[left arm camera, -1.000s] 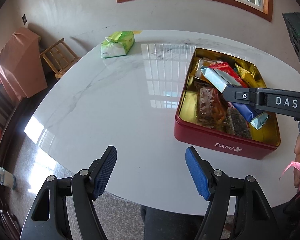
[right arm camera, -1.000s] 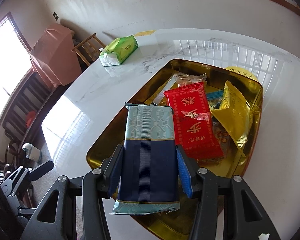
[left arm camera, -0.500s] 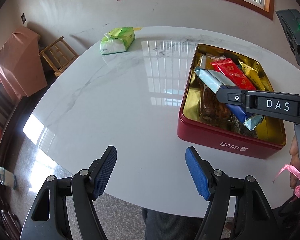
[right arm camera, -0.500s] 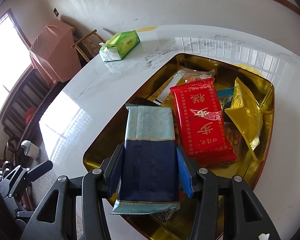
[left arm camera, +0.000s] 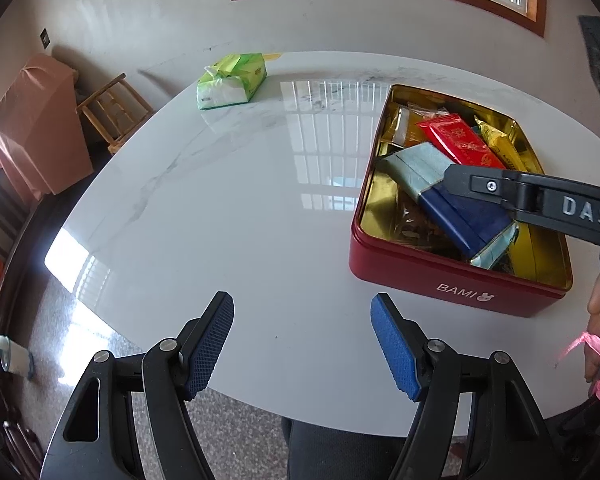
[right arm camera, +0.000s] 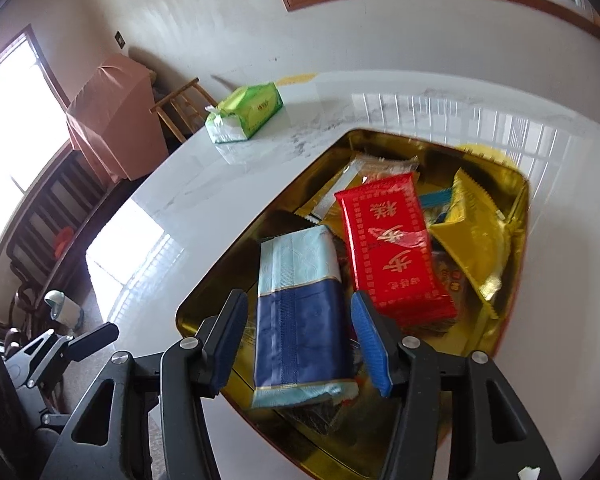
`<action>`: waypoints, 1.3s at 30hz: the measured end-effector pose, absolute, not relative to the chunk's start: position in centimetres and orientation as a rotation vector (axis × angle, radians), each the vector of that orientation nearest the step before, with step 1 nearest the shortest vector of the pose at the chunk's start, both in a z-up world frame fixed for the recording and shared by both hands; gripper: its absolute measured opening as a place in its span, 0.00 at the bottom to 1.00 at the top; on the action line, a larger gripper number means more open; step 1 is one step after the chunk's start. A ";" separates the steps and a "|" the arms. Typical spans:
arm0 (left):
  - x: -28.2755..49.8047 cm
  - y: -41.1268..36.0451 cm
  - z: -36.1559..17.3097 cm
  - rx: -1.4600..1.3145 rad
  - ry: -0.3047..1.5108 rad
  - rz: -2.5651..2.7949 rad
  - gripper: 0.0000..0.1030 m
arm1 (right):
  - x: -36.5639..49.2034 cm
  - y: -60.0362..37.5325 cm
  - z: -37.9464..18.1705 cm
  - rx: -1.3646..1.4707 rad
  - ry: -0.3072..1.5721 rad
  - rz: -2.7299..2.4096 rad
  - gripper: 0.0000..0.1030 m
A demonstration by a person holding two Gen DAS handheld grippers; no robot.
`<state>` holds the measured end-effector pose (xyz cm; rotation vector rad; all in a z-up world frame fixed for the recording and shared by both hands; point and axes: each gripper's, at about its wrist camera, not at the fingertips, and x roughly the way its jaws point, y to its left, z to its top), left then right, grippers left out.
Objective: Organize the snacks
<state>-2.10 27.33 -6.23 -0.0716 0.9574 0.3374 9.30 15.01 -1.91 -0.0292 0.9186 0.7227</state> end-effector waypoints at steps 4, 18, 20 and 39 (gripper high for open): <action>-2.4 26.6 -5.6 -0.063 0.922 0.311 0.70 | 7.4 13.7 -0.5 -0.066 0.815 0.691 0.56; -6.7 22.6 1.2 -0.015 0.589 0.269 0.78 | -1.5 6.4 6.8 -0.172 0.424 0.540 0.84; -7.4 22.2 2.3 -0.023 0.561 0.262 0.81 | -2.2 5.5 7.4 -0.165 0.412 0.533 0.84; -12.4 18.7 12.0 -0.044 0.363 0.086 1.00 | -6.5 0.5 12.0 -0.103 0.281 0.489 0.90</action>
